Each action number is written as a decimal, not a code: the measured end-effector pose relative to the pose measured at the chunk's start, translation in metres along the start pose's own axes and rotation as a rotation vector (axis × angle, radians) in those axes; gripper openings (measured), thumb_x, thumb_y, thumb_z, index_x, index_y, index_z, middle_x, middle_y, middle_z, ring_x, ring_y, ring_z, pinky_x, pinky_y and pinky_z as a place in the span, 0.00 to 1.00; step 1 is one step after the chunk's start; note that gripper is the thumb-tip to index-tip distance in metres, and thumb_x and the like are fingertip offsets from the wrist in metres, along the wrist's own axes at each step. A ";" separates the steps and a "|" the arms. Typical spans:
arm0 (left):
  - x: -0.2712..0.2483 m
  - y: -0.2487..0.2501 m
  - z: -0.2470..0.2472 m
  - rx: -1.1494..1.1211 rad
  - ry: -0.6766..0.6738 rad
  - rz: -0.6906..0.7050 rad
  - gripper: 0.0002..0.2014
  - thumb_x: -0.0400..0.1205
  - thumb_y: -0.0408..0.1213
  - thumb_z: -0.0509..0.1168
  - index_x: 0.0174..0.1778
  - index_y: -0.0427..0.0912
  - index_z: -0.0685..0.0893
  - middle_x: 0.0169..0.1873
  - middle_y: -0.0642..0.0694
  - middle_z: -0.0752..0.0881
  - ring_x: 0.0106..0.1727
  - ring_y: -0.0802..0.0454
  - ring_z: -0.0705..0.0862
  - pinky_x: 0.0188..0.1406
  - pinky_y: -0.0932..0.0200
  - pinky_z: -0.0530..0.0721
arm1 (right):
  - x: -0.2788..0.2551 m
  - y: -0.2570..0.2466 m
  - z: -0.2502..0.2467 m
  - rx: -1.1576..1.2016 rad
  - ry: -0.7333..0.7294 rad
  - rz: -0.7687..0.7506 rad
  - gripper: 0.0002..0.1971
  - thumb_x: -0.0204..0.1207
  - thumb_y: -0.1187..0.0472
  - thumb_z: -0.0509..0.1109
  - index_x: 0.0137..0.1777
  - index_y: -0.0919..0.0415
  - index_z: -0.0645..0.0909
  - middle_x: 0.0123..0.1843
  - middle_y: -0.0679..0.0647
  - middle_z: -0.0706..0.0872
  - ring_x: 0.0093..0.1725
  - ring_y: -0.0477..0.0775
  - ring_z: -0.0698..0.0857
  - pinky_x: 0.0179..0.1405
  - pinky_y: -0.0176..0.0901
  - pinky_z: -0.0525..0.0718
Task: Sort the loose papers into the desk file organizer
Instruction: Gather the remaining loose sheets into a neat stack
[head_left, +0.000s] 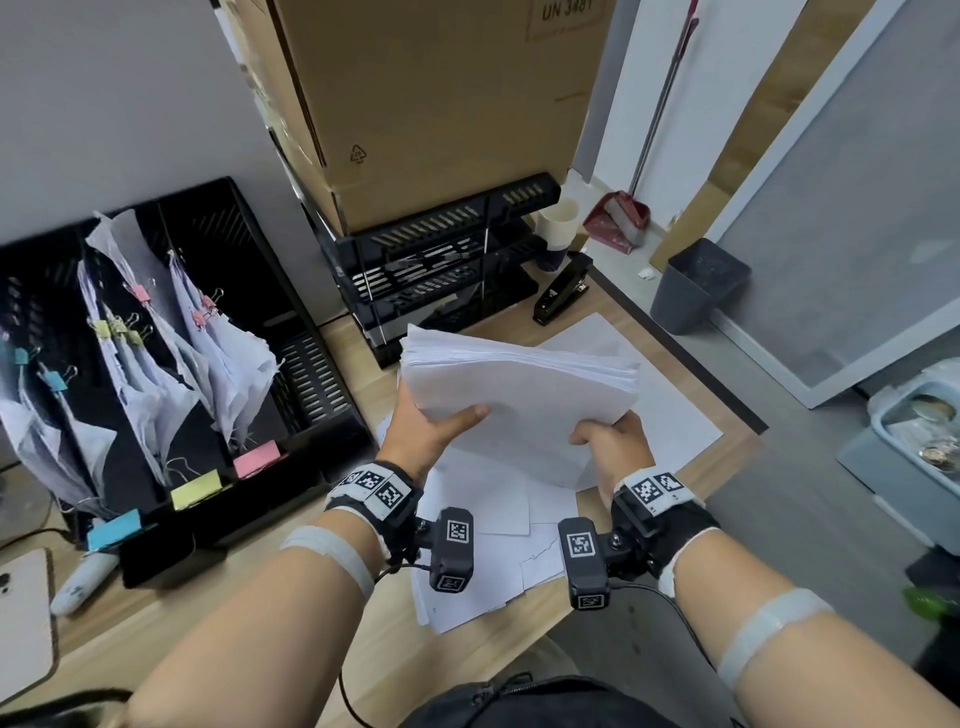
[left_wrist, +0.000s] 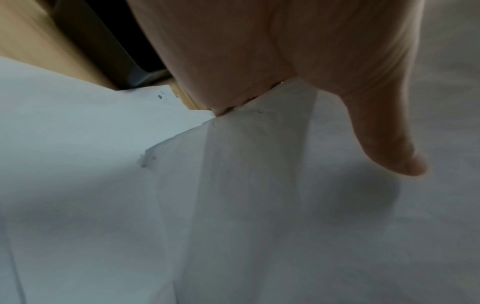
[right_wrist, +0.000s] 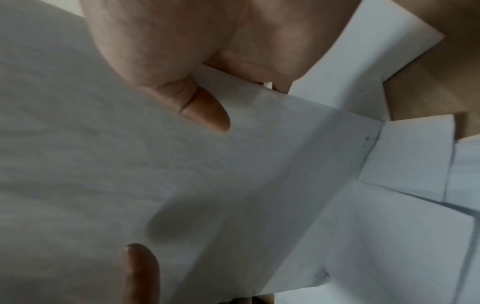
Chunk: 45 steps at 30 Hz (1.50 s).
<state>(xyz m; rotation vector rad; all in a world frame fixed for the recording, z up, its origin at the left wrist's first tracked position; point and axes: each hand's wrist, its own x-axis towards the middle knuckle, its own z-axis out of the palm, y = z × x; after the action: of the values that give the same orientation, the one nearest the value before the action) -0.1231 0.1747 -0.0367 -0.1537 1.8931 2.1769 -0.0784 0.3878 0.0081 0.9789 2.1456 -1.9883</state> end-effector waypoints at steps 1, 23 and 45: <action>0.000 -0.002 0.000 -0.004 -0.006 -0.022 0.46 0.60 0.44 0.89 0.74 0.45 0.76 0.63 0.44 0.89 0.67 0.45 0.87 0.70 0.42 0.83 | 0.000 0.002 -0.001 -0.006 0.001 0.023 0.14 0.67 0.80 0.65 0.35 0.59 0.76 0.35 0.54 0.81 0.37 0.54 0.78 0.38 0.42 0.74; 0.014 0.014 -0.001 0.270 -0.002 0.064 0.43 0.59 0.61 0.86 0.68 0.46 0.83 0.60 0.47 0.87 0.60 0.52 0.87 0.61 0.41 0.86 | -0.012 -0.014 0.003 0.136 0.109 -0.010 0.17 0.69 0.78 0.64 0.39 0.51 0.75 0.39 0.46 0.80 0.40 0.42 0.76 0.36 0.37 0.70; 0.036 -0.007 -0.037 0.750 0.066 -0.397 0.40 0.81 0.39 0.73 0.86 0.40 0.60 0.77 0.36 0.75 0.69 0.42 0.81 0.65 0.54 0.79 | 0.065 0.037 0.037 -0.643 -0.224 0.136 0.24 0.76 0.56 0.67 0.73 0.54 0.72 0.68 0.60 0.78 0.53 0.62 0.83 0.45 0.39 0.77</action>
<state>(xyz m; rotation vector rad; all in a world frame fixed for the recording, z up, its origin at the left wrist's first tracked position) -0.1589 0.1430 -0.0581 -0.4099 2.3274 1.1345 -0.1259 0.3794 -0.0597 0.7232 2.2719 -1.1452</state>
